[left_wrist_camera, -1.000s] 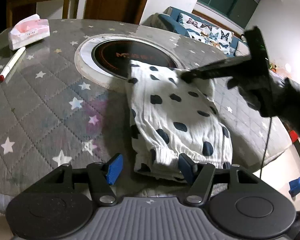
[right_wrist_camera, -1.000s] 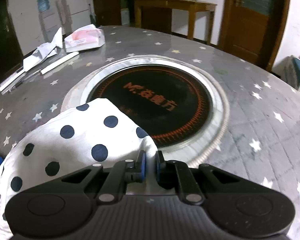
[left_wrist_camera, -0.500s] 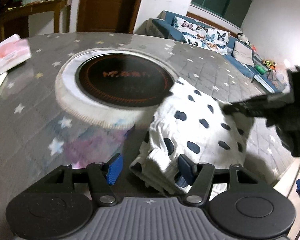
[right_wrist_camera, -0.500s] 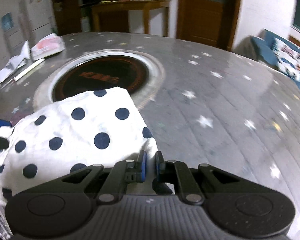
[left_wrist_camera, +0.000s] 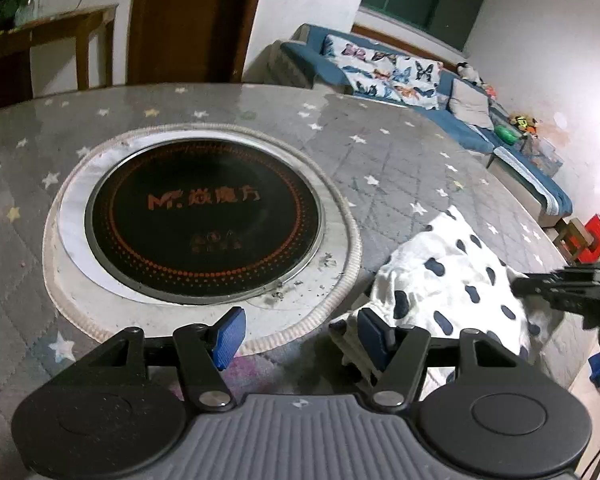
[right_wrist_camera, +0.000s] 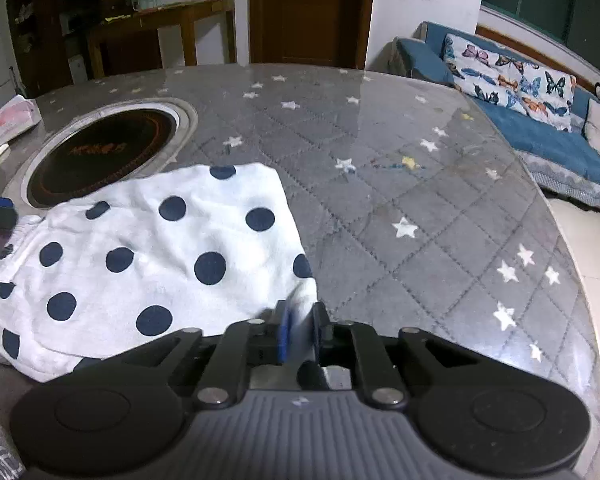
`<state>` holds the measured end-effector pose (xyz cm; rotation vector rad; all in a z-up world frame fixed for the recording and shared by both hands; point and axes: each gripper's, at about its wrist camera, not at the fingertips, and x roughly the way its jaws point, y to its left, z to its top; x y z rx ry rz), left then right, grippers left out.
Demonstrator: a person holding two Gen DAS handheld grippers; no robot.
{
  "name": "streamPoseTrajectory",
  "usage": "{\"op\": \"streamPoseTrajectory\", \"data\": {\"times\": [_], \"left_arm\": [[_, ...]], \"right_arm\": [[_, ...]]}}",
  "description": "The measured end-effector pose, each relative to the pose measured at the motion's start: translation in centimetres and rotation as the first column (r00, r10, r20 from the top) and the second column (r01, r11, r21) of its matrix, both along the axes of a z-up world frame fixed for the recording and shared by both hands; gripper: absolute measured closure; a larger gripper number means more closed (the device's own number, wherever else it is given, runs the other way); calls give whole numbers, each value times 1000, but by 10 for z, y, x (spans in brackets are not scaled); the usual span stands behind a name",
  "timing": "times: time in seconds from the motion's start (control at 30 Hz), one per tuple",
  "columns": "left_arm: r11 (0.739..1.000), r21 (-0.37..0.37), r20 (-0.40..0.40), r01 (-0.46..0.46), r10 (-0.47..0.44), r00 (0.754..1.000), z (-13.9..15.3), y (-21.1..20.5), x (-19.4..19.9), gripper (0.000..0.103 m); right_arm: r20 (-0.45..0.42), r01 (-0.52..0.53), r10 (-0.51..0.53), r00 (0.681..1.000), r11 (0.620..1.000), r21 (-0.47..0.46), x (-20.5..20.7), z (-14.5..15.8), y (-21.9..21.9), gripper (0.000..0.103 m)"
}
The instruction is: Fold clothes
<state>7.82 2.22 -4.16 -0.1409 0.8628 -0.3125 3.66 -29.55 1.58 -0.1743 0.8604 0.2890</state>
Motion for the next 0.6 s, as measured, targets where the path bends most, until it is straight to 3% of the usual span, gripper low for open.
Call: {"op": "streamPoseTrajectory", "data": {"times": [0.1, 0.27, 0.47, 0.6], "left_arm": [[1000, -11, -20, -17, 16, 1000, 0, 0, 3, 34], [999, -15, -44, -44, 43, 998, 1, 1, 1, 26], [997, -26, -68, -74, 72, 995, 1, 4, -5, 24], [995, -35, -72, -94, 92, 993, 4, 5, -6, 24]], "right_arm": [[51, -34, 35, 998, 999, -21, -9, 12, 8, 84], [122, -229, 226, 966, 973, 9, -34, 36, 39, 78], [146, -534, 529, 836, 845, -5, -80, 48, 97, 63], [136, -656, 661, 738, 750, -88, -105, 36, 133, 61]]}}
